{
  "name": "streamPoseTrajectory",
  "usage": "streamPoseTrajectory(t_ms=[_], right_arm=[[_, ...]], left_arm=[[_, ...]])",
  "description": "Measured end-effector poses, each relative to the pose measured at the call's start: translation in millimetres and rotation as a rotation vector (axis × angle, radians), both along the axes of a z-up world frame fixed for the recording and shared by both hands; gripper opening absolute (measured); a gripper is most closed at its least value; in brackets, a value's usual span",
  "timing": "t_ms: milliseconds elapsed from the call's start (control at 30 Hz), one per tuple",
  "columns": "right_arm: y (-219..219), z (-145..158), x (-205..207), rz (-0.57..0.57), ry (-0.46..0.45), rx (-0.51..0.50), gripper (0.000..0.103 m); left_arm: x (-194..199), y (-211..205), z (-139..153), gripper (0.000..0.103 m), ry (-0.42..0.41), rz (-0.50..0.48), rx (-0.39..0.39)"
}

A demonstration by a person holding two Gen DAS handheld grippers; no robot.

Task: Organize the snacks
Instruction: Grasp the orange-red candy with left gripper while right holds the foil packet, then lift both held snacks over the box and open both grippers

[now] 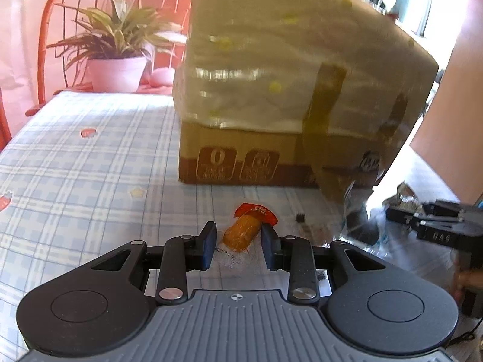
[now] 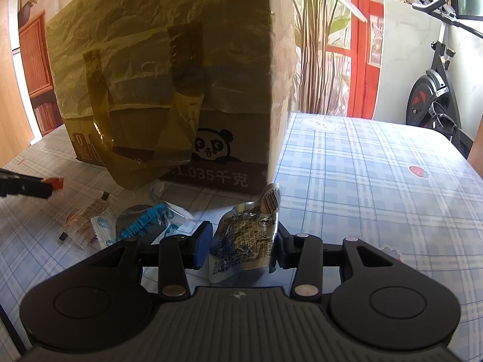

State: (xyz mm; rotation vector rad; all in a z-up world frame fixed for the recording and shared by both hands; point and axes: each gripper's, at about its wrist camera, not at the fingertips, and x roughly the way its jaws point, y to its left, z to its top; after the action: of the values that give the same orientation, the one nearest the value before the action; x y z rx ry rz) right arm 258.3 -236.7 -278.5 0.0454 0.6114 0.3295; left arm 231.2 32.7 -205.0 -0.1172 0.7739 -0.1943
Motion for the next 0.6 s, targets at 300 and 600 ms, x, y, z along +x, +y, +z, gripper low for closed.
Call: streamPoseTrajectory(t_ms=[300, 600], right_arm=[[-2, 9, -9, -0.007, -0.038, 0.004, 0.041], [-21, 52, -27, -0.029, -0.109, 0.058, 0.033]], left_arm=[[-7, 3, 30, 0.034, -0.079, 0.002, -0.047], [-12, 6, 61, 0.034, -0.173, -0.002, -0.104]])
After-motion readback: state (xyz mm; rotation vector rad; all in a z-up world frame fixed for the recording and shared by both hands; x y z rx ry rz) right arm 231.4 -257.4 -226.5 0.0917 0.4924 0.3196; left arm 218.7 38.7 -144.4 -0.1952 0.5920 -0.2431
